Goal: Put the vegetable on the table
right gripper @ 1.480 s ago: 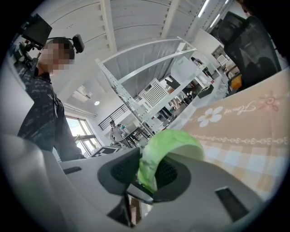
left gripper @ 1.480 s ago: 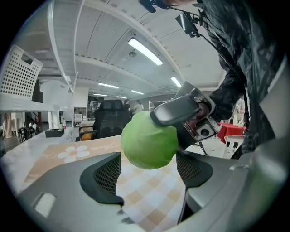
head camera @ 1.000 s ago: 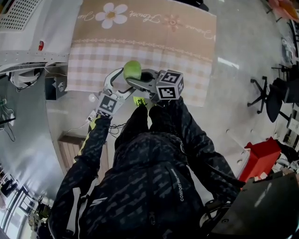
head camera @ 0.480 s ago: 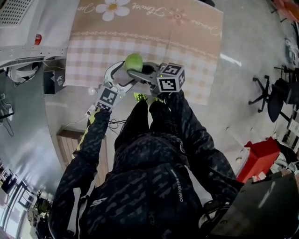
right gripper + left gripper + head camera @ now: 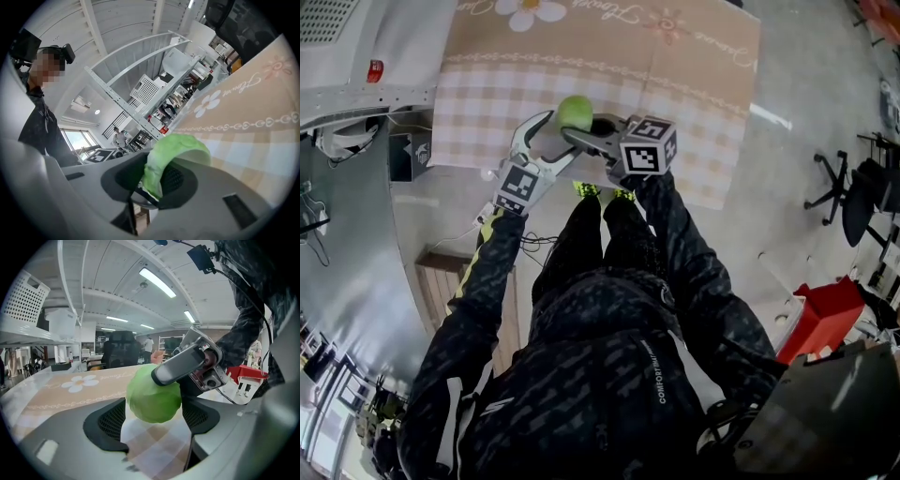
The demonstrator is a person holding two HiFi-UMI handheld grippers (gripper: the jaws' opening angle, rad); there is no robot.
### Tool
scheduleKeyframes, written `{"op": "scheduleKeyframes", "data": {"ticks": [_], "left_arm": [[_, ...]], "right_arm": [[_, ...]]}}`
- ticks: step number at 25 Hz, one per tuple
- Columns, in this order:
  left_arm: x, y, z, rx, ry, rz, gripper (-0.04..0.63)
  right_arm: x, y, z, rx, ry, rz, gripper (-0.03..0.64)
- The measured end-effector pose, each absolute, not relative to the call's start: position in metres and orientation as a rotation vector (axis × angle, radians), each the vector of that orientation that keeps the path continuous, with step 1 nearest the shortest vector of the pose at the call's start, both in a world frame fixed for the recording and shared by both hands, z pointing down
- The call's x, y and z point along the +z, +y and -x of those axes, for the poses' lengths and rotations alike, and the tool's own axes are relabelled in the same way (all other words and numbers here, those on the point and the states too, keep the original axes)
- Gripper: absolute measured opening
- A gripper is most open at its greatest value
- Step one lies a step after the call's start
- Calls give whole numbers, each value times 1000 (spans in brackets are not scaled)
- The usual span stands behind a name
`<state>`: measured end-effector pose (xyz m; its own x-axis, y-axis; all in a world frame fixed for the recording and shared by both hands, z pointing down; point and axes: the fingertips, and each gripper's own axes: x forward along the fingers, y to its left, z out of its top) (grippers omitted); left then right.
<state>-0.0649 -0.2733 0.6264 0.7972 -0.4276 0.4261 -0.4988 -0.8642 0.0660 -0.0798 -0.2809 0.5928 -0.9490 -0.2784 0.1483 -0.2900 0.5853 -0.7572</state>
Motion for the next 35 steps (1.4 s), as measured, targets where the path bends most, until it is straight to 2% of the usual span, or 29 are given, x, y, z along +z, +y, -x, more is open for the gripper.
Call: {"op": "scheduleKeyframes", "data": {"ticks": [35], "left_arm": [[634, -273, 52, 641, -656, -2838, 360]], "right_arm": [[616, -276, 76, 1388, -2733, -506, 91]]}}
